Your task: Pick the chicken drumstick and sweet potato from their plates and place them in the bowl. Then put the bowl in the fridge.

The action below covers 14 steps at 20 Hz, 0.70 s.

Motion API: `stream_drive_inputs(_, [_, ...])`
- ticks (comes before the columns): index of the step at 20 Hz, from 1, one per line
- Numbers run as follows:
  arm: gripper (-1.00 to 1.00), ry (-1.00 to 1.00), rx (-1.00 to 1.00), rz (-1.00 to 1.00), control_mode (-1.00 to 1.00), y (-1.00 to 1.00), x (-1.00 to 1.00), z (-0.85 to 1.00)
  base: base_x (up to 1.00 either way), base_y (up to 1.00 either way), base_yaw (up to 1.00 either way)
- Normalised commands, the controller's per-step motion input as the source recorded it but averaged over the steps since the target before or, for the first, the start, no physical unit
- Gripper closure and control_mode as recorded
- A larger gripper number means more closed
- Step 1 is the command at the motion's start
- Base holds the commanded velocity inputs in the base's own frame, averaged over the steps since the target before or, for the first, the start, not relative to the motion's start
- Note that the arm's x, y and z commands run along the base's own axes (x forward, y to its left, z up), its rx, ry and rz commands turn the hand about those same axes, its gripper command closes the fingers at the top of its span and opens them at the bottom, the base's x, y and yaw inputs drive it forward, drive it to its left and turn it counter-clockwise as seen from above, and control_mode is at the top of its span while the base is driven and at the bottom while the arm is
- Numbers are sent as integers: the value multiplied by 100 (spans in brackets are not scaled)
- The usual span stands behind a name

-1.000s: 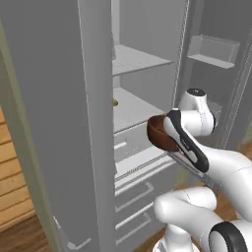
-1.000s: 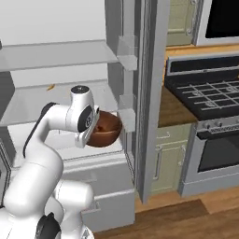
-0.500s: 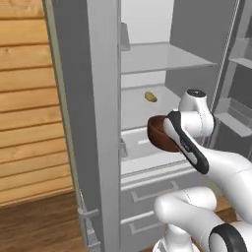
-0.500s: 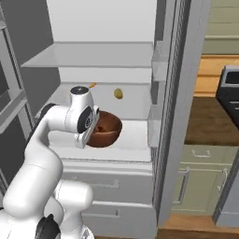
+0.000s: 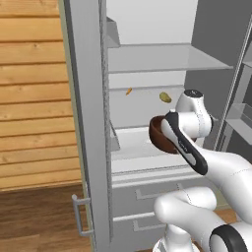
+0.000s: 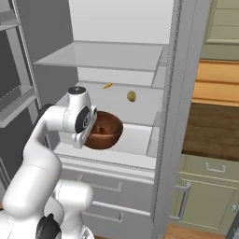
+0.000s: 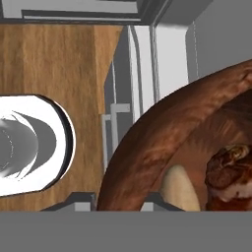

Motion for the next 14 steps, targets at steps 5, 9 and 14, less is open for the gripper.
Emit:
stream_drive_inputs(5, [100,0,0,0,100,0,0,0,21,5,0])
stream_drive_inputs(9, [100,0,0,0,100,0,0,0,35,9,0])
stream_drive_inputs(14, [100,0,0,0,100,0,0,0,5,0,0])
